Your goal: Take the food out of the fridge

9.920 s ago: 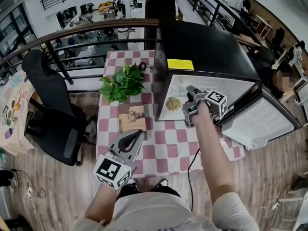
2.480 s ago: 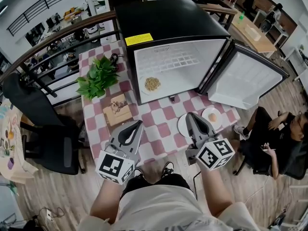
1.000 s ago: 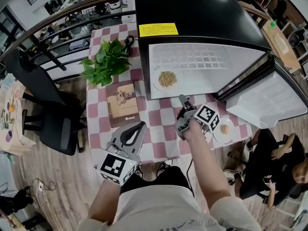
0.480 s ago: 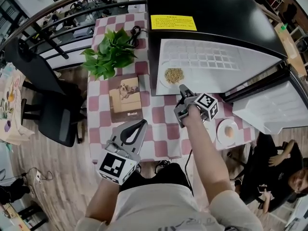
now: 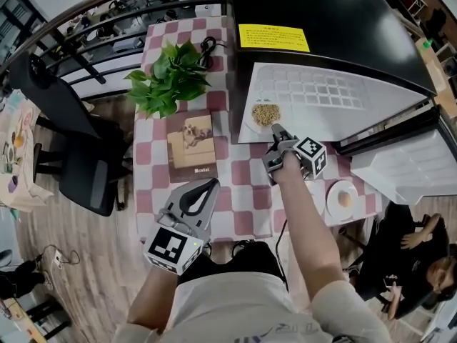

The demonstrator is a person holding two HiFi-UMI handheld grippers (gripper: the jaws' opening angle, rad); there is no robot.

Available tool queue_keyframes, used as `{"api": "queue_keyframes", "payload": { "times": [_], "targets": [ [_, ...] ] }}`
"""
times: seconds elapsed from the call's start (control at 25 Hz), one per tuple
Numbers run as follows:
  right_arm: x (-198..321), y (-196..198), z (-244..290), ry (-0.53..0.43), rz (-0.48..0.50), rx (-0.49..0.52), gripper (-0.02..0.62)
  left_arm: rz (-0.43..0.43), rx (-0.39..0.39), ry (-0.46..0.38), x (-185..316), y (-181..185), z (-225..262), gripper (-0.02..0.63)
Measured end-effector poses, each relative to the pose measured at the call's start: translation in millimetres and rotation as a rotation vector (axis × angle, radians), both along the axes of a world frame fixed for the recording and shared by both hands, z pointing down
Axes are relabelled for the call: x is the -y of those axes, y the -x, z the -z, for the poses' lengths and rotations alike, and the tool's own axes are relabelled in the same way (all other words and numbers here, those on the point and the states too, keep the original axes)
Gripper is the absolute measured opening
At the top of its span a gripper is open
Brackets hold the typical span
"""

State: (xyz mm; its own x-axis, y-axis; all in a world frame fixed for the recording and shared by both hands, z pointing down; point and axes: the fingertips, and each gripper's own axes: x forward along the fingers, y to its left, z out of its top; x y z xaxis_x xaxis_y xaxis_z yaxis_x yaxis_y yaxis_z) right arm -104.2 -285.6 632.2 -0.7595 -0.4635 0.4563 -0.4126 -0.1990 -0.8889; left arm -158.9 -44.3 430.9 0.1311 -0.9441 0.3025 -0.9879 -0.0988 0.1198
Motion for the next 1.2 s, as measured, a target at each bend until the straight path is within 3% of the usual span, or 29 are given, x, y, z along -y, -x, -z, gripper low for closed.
{"api": "queue_keyframes", "payload": {
  "times": [0.16, 0.36, 1.2],
  "targets": [
    [2, 2, -4, 0.023, -0.022, 0.018, 0.126, 0.002, -0.004, -0.001, 2, 4, -1, 0.002],
    [-2, -1, -11, 0.052, -0.057, 0.072, 0.034, -0.015, -0.013, 0.011, 3, 2, -6, 0.002],
    [-38, -33, -12, 0.017, -0.050, 0.086, 0.031, -0.072, -0.022, 0.002, 4, -6, -6, 0.002]
  ]
}}
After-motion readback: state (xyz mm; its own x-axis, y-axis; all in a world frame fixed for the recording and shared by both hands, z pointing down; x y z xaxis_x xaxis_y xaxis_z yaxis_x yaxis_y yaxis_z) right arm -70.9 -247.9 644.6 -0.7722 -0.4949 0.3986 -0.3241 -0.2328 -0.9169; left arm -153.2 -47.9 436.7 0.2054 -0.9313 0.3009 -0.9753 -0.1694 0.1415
